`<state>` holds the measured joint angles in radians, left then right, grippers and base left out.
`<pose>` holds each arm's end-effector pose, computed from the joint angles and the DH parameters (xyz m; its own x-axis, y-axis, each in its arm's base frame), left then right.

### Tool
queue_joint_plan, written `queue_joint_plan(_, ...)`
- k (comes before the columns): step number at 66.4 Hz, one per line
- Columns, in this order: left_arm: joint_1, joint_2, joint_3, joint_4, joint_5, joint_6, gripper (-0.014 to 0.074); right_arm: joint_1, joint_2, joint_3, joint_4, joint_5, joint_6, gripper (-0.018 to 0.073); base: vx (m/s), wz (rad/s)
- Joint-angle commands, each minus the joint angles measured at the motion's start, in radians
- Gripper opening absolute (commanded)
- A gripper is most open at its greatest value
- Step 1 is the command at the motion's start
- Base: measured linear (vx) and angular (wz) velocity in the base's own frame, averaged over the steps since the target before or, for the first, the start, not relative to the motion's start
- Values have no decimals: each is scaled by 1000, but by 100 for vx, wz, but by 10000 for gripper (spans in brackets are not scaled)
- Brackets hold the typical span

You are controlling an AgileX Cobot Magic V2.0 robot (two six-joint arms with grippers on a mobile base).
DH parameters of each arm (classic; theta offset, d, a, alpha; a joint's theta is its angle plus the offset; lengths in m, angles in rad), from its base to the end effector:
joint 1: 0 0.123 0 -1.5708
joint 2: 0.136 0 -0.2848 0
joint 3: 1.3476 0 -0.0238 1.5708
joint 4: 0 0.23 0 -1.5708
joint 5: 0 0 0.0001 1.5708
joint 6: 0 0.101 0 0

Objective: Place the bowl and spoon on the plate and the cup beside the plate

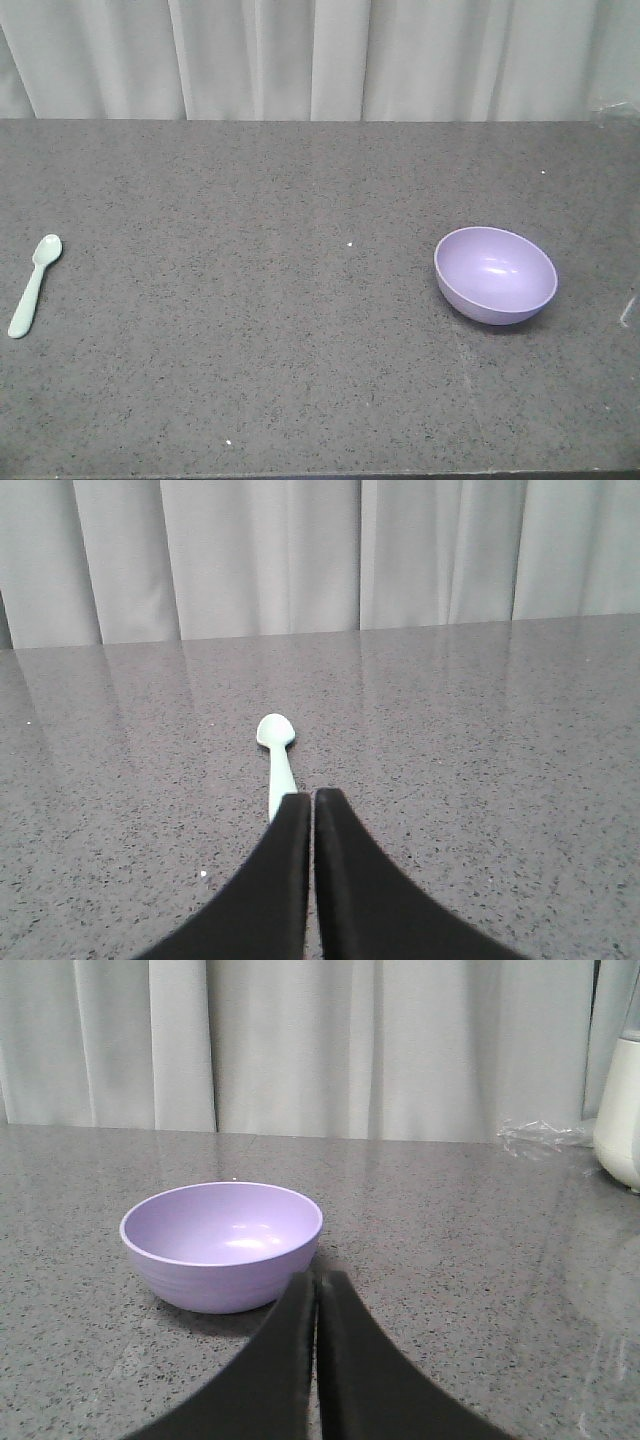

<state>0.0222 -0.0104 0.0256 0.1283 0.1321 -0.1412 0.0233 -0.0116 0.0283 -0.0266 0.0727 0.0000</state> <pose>0.0459 0.0027 0.1929 -0.0584 -0.0153 -0.9982 -0.0398 0.9991 -0.0130 0.0461 0.0009 0.1980 -0.0016 -0.0266 -0.9996 -0.0214 0.9994 -0.0265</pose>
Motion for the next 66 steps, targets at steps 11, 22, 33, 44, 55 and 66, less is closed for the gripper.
queue_joint_plan(11, 1, -5, -8, -1, -67, -12, -6, 1, -10, 3, -4, -73, 0, -3, 0, 0)
queue_joint_plan(22, 1, -5, -8, -1, -67, -12, -6, 1, -10, 3, -4, -73, 0, -3, 0, 0)
queue_joint_plan(33, 1, -5, -8, -1, -67, -12, -6, 1, -10, 3, -4, -73, 0, -3, 0, 0)
queue_joint_plan(44, 1, -5, -8, -1, -67, -12, -6, 1, -10, 3, -4, -73, 0, -3, 0, 0)
queue_joint_plan(55, 1, -5, -8, -1, -67, -12, -6, 1, -10, 3, -4, -73, 0, -3, 0, 0)
queue_joint_plan(66, 1, -5, -8, -1, -67, -12, -6, 1, -10, 3, -4, -73, 0, -3, 0, 0)
